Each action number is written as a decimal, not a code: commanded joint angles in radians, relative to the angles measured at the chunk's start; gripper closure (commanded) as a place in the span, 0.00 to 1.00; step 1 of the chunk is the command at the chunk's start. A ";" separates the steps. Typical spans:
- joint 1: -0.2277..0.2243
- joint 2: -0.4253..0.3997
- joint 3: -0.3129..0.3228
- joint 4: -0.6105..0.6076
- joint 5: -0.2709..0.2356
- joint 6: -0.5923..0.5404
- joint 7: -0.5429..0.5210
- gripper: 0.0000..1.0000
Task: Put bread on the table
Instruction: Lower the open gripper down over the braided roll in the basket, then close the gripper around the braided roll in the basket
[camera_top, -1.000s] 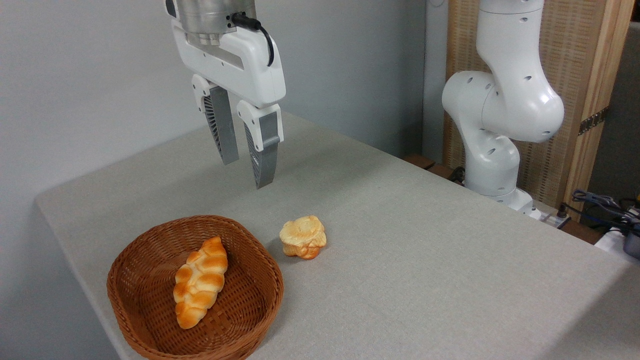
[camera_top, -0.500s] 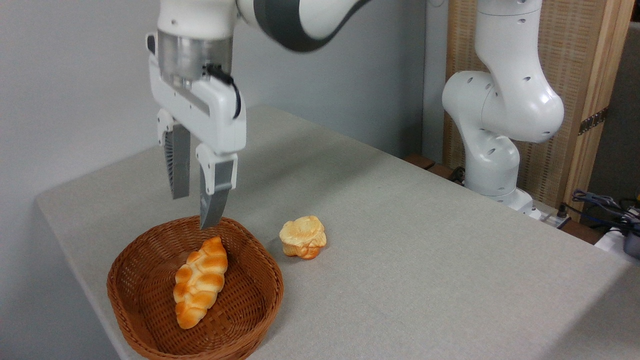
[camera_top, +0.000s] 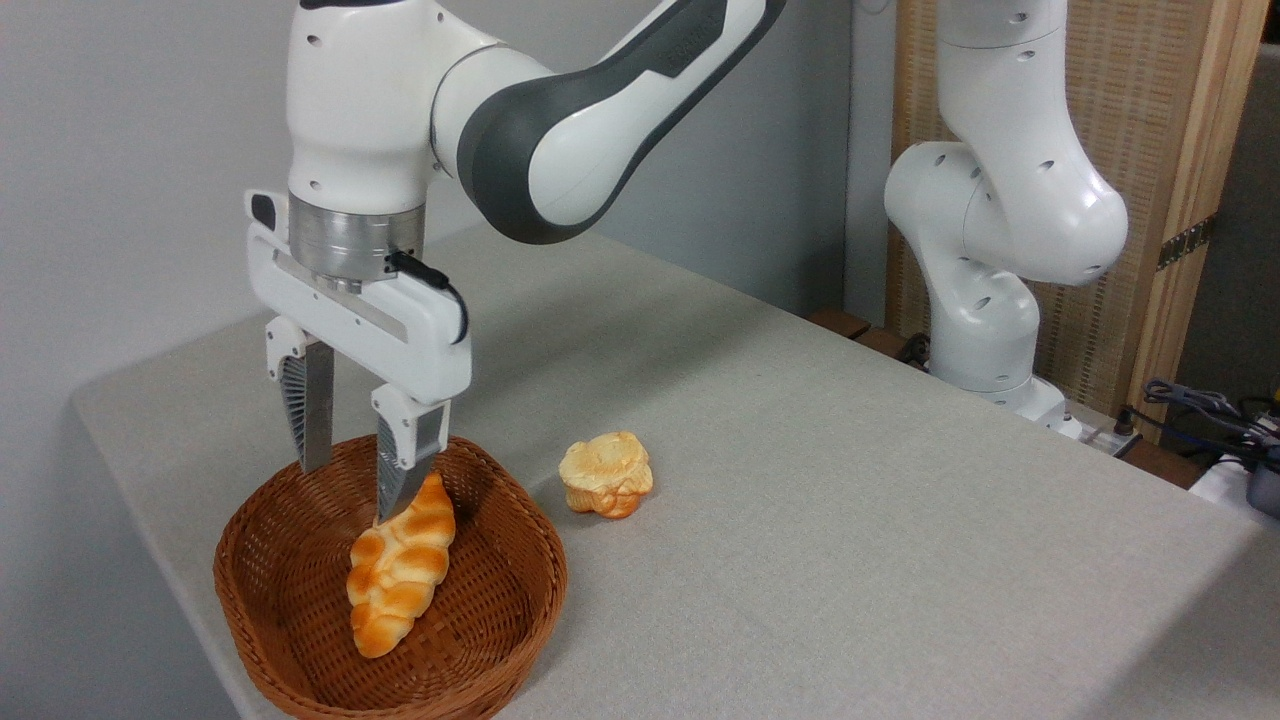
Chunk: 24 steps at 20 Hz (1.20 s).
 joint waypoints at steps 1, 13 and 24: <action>0.002 -0.012 0.010 0.000 0.000 -0.070 -0.176 0.00; 0.016 0.011 0.015 -0.021 0.003 -0.074 -0.423 0.00; 0.016 0.071 0.000 -0.040 0.054 0.028 -0.464 0.20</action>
